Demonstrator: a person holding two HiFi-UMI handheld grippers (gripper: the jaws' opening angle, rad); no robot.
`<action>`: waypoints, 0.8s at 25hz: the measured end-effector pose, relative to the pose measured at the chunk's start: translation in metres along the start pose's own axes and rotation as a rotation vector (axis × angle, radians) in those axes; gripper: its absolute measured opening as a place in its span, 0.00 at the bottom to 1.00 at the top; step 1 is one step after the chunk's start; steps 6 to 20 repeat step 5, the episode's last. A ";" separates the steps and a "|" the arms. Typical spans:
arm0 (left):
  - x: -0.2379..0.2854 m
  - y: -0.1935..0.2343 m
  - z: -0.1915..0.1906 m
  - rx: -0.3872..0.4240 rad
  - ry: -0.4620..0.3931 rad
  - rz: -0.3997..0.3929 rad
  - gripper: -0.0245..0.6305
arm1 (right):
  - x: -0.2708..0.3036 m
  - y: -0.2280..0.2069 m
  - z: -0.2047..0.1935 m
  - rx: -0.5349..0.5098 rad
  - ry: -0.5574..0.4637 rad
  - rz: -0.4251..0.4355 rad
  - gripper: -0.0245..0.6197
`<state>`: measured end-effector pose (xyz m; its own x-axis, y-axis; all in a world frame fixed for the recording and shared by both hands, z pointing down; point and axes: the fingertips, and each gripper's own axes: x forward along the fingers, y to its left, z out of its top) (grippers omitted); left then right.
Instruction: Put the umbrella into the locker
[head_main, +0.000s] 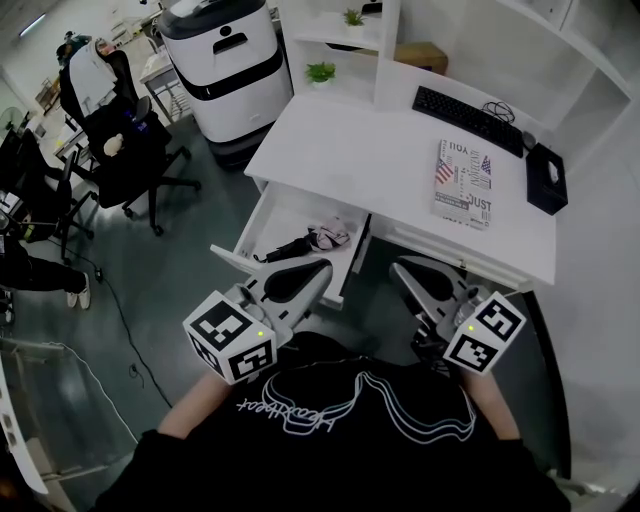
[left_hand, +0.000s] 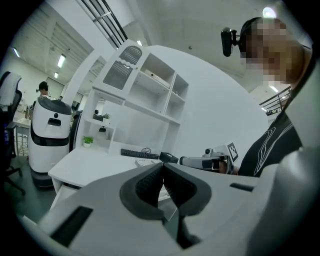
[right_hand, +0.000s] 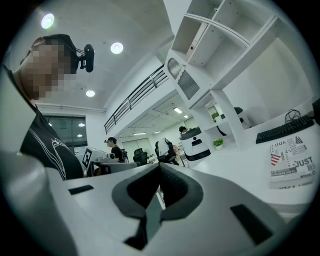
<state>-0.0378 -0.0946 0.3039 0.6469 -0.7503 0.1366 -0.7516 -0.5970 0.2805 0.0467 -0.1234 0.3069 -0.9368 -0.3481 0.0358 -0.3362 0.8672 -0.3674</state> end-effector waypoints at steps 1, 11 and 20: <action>0.001 0.001 0.000 0.002 0.003 0.002 0.04 | 0.000 0.000 0.000 -0.002 0.001 0.001 0.04; 0.002 0.005 -0.001 0.004 0.007 0.008 0.04 | 0.003 -0.001 0.001 -0.021 -0.001 0.012 0.04; 0.002 0.005 -0.001 0.004 0.007 0.008 0.04 | 0.003 -0.001 0.001 -0.021 -0.001 0.012 0.04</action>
